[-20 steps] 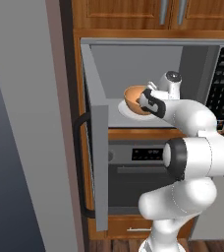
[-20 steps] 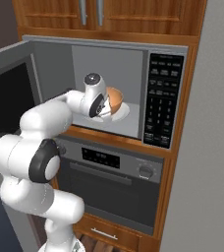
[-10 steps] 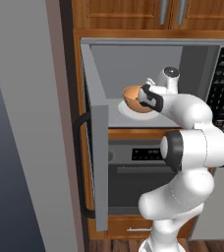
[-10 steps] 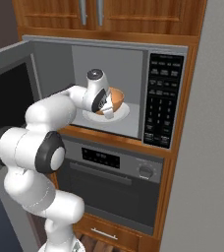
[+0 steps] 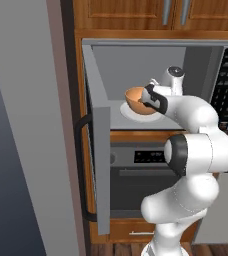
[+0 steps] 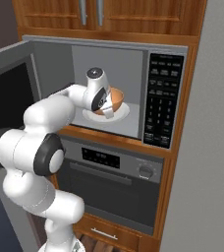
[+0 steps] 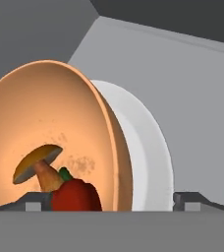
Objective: Place the bowl containing the mushroom and bell pepper in the microwave. Close the microwave door and press the start button to microwave the meal.
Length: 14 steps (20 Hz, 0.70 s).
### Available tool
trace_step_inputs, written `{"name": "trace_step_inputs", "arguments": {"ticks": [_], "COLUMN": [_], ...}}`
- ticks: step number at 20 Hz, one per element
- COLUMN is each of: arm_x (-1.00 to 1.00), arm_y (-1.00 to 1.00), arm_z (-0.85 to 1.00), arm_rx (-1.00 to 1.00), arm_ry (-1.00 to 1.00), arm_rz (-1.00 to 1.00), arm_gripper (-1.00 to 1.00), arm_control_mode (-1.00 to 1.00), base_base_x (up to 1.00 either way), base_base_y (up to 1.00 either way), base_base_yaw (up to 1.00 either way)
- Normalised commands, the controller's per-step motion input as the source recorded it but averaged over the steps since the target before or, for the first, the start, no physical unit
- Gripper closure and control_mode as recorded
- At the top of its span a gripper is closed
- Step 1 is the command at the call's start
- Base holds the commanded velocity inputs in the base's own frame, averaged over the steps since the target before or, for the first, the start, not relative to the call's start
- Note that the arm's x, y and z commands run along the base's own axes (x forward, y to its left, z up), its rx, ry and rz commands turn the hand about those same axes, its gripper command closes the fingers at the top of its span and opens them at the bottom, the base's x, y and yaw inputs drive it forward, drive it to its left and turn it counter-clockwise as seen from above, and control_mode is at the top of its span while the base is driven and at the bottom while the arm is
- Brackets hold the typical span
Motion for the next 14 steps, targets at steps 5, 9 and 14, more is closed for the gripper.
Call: {"name": "trace_step_inputs", "arguments": {"ticks": [5,9,14], "arm_x": [-0.57,-0.84,-1.0], "arm_y": [0.0,0.0,0.0], "arm_z": [0.3,0.33,0.29], "arm_rx": [0.0,-0.03,-0.2], "arm_ry": [-0.13,-0.11,0.0], "arm_rz": [0.0,0.1,0.29], "arm_gripper": [-1.0,-1.0,-1.0], "arm_control_mode": [-1.0,-1.0,-1.0], "base_base_x": [0.0,0.0,0.0], "base_base_y": [0.0,0.0,0.0], "base_base_yaw": [0.0,0.0,0.0]}}
